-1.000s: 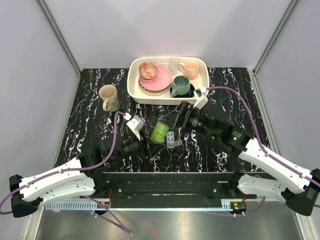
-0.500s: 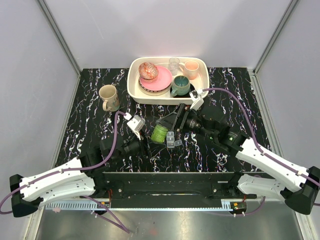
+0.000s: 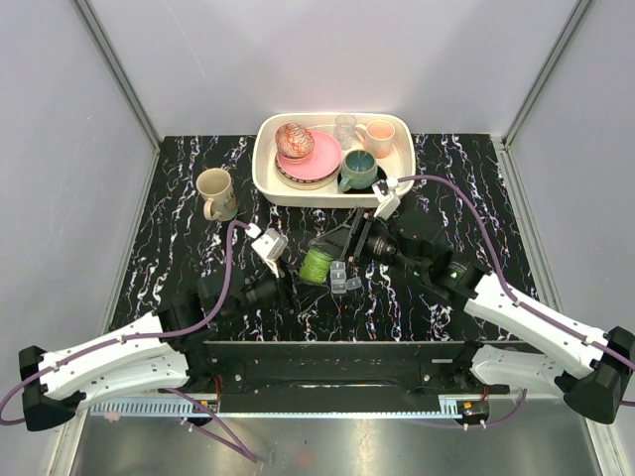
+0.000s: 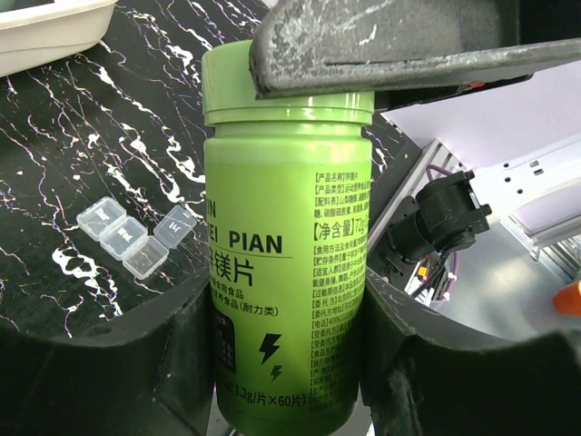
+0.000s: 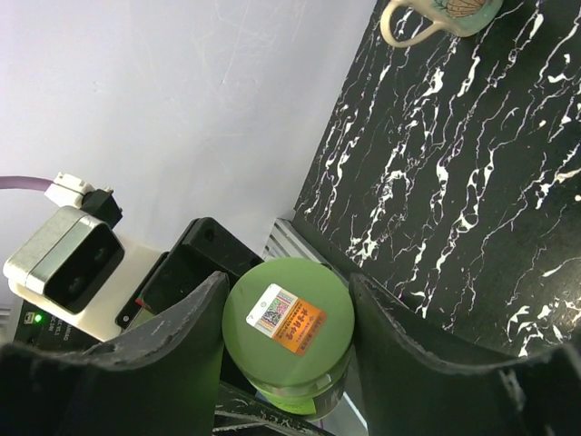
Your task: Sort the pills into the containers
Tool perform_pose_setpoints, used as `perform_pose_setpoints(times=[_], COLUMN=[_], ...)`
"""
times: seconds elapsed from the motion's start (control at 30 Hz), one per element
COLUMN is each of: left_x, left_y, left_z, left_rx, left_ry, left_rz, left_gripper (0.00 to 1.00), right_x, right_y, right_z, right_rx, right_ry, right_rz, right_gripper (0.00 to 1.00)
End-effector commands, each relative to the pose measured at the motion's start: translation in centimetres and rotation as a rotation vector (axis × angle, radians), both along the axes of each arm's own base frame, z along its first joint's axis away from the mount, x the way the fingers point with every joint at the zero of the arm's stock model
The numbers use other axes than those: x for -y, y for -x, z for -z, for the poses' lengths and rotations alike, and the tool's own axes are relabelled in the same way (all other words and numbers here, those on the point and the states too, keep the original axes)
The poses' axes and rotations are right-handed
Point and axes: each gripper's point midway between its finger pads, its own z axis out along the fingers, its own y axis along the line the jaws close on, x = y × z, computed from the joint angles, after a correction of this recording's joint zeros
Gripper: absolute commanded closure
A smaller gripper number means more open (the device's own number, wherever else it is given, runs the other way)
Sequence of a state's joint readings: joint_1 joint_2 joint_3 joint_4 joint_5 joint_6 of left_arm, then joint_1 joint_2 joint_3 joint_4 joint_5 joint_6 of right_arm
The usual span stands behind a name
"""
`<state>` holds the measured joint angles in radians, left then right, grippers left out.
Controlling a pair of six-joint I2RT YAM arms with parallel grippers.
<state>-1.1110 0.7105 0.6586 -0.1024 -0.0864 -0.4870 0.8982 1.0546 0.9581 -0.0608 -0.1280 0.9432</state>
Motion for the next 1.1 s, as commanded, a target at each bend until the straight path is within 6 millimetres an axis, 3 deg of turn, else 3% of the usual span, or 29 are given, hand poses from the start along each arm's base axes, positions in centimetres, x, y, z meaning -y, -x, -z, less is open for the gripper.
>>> perform_pose_setpoints(times=[0.0,0.1,0.27,0.37,0.57,1.07], left_x=[0.4,0.8,1.9,2.5,3.1,2.0], left_y=[0.5,1.8,5.2,6.6,8.4,9.0], left_z=[-5.4,-5.5,-6.5,-6.6,-6.7,-7.4], left_rx=[0.087,0.095,0.128,0.135,0.142,0.161], left_ry=[0.195,0.230,0.304,0.313,0.306,0.326], left_rz=[0.033,0.110,0.313,0.407,0.532,0.534], left_gripper=[1.00,1.00,1.00,1.00,1.00,1.00], right_x=[-0.4,-0.3,0.0,0.0,0.3,2.0], right_y=[1.3,2.1,4.1,6.6,9.1,10.0], right_z=[-2.1,-2.2,-3.6,-5.3,-7.3,-8.8], right_rx=[0.094,0.165,0.326,0.433,0.553,0.649], right_ry=[-0.057,-0.041,-0.060,-0.123,-0.161,-0.117], right_rz=[-0.073,-0.131,-0.234,-0.363,-0.502,-0.496], right_gripper=[0.72,0.86,0.99,1.00,1.00,1.00])
